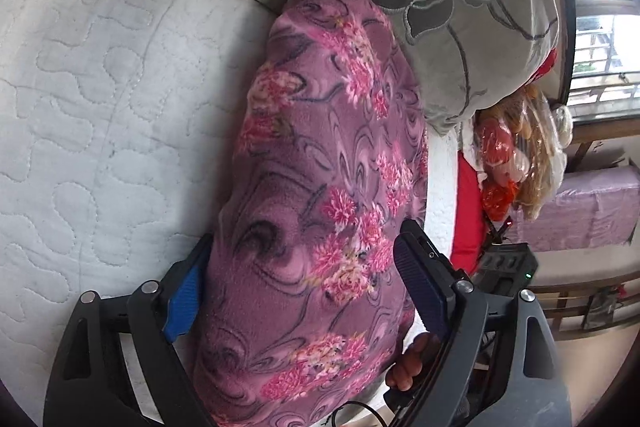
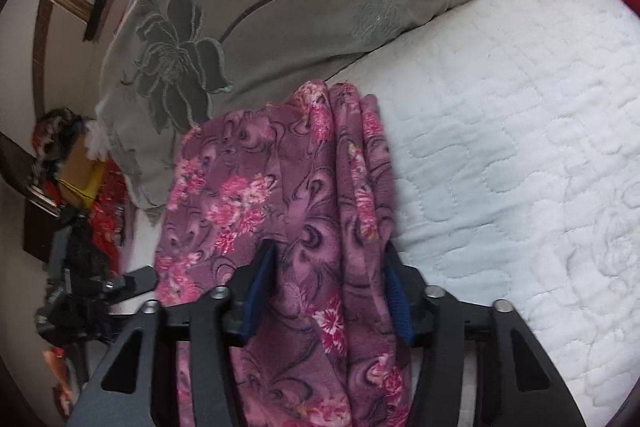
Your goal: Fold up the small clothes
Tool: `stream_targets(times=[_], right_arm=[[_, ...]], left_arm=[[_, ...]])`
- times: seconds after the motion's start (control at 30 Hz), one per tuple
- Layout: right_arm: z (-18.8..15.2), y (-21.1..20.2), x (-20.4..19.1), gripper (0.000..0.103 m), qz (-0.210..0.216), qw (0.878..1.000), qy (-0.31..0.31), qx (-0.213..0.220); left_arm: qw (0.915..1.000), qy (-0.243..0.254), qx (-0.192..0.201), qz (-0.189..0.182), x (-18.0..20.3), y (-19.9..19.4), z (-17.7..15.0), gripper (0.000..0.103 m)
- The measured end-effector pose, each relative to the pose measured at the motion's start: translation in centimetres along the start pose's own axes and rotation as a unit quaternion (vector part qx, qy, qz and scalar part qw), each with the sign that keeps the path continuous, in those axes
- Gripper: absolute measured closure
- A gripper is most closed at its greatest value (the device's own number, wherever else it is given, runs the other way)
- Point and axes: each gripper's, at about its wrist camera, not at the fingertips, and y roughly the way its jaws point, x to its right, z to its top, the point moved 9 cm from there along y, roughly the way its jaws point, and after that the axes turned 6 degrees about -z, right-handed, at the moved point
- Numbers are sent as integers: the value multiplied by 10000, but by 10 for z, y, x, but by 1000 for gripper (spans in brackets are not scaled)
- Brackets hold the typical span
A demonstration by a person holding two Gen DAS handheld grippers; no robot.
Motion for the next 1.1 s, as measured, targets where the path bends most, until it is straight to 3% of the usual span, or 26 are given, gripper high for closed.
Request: stream_targets(times=[0.03,0.07,0.17,0.27,0.63,0.83,1.1], right_arm=[[0,-1,-3,60,-97,9998,-133,68],[0,-2,-6,67,-186,9994,-252,124],[0,-9,-15,76,-516,9962,-621,337],[1,-16,-19,78,-727,9930,-786,503],[-3,-57,-52,83,-1046,9837,-1092,970],[-21,-78,-70,83,-975,9832,-1148,1033],[-56,-110,-104,83,-556,9852,-1081,1211]], left_arm=[[9999,77,25,61,3,1,0,25],[9996,212,49,164,7,2,-1,40],[9950,645,56,760,7,2,-5,65],[9943,721,142,768,11,-6,-7,76],[9890,1077,442,908,34,-33,-32,77],[9887,1078,550,884,36,-59,-49,77],[9876,1090,765,832,31,-109,-75,77]])
